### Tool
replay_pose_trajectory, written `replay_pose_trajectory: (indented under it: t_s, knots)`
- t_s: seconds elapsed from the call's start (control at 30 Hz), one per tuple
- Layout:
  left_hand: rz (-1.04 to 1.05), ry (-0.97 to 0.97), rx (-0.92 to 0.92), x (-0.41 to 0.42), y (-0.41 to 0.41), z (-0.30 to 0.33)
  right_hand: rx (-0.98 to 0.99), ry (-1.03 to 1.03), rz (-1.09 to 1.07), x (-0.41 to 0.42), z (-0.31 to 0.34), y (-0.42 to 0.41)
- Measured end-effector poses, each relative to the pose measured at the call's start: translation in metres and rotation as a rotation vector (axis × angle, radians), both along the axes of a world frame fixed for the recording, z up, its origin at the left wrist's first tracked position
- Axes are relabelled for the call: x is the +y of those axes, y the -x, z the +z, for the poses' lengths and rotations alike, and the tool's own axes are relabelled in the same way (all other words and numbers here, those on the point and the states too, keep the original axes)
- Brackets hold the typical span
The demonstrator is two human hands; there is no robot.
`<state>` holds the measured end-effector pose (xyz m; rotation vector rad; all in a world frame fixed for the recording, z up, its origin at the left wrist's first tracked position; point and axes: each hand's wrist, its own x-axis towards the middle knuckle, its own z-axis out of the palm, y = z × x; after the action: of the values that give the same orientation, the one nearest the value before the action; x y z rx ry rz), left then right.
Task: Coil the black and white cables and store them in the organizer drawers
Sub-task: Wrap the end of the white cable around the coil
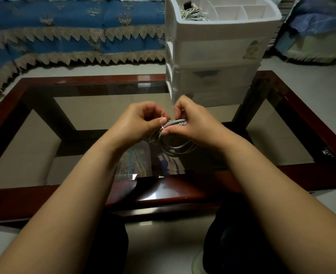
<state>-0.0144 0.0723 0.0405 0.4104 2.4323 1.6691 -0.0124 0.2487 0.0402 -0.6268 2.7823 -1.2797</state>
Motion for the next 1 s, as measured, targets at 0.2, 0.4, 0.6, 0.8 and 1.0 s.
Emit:
replay_pose_trajectory:
  t_s: [0.2,0.4,0.6,0.8,1.0]
  knots:
    - [-0.189,-0.256,-0.068,-0.005,0.0,0.001,-0.33,0.343,0.159,0.016,0.009,-0.005]
    - [-0.156,-0.643,-0.067,0.01,-0.005,0.002,-0.796,1.022,0.367,0.001,-0.011,-0.005]
    - [0.149,-0.661,0.004,0.02,-0.018,0.003,-0.992,1.537,0.239,-0.042,-0.015,-0.023]
    - [0.362,-0.521,-0.007,0.024,-0.012,-0.008,-0.425,0.943,-0.263,-0.048,-0.024,-0.021]
    - [0.402,-0.464,0.032,0.02,-0.006,-0.016,-0.042,0.486,-0.279,-0.036,-0.025,-0.011]
